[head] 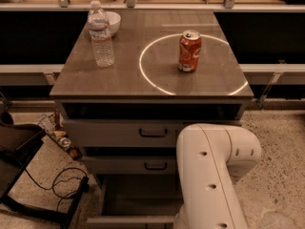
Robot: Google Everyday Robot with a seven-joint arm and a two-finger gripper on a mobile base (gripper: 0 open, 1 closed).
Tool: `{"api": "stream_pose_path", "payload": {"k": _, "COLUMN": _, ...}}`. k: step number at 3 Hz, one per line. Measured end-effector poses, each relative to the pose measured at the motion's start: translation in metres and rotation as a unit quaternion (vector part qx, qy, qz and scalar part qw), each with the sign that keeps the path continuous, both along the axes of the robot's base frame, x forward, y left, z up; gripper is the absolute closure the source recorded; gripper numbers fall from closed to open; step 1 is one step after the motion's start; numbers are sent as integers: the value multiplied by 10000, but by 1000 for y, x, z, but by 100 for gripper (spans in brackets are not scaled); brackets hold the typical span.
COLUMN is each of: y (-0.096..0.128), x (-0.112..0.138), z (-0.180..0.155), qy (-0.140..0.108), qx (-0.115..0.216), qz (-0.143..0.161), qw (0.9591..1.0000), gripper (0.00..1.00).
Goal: Close bottom drawer
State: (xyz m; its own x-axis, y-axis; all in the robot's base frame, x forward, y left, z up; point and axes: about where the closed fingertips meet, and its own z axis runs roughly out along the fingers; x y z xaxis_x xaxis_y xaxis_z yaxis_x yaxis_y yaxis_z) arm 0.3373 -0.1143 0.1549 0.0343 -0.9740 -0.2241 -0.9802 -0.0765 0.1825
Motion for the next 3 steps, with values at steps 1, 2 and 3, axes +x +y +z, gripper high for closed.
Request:
{"api": "stream_pose_path", "payload": {"k": 1, "y": -9, "x": 27, "z": 4, "qy": -272, "qx": -86, "qz": -145, "qw": 9995, "gripper": 100}}
{"api": "stream_pose_path", "payload": {"k": 2, "y": -19, "x": 53, "z": 13, "qy": -541, "qx": -177, "qz": -253, "qw": 9981, "gripper": 100}}
{"api": "stream_pose_path", "payload": {"k": 3, "y": -18, "x": 71, "z": 18, "qy": -777, "qx": -201, "qz": -341, "qw": 9962, "gripper": 100}}
